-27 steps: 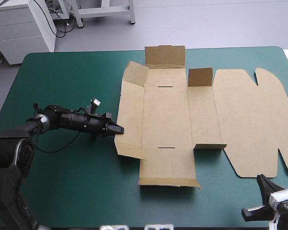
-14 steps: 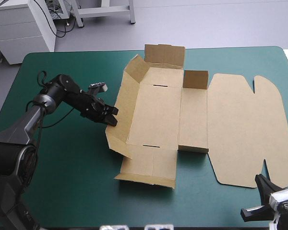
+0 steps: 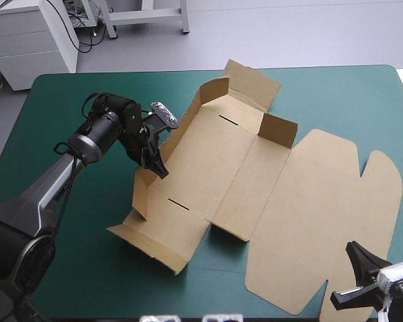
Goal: Fold the box
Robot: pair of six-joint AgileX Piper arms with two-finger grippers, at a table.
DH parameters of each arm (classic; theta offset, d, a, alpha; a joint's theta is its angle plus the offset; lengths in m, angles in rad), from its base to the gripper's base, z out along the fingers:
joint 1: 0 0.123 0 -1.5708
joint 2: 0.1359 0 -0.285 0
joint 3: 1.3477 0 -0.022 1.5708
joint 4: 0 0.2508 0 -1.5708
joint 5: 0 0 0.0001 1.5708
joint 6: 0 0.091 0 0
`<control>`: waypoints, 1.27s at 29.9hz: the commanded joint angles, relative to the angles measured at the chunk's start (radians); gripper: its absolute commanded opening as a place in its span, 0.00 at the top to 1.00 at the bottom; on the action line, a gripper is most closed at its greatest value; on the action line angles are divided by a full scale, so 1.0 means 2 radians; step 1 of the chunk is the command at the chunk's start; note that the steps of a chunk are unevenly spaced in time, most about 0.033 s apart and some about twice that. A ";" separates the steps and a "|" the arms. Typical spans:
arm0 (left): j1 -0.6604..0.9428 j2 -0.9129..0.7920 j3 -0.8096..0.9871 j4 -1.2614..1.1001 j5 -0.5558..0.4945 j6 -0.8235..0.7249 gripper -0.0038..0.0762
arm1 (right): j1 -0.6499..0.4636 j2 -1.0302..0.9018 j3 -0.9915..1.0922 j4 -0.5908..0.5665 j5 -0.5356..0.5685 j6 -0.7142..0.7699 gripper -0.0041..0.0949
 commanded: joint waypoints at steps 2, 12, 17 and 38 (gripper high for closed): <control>-0.036 -0.058 -0.017 0.072 0.029 0.055 0.96 | -0.003 0.053 -0.012 0.022 -0.036 0.001 0.97; -0.148 -0.083 -0.017 0.282 0.008 0.043 0.96 | -0.003 0.157 -0.020 0.056 -0.039 -0.005 0.97; -0.185 -0.083 -0.017 0.362 -0.010 0.013 0.96 | -0.003 0.182 -0.033 0.056 -0.039 -0.005 0.97; -0.280 -0.150 0.109 0.546 -0.102 -0.100 0.96 | -0.003 0.196 -0.055 0.056 -0.035 0.019 0.97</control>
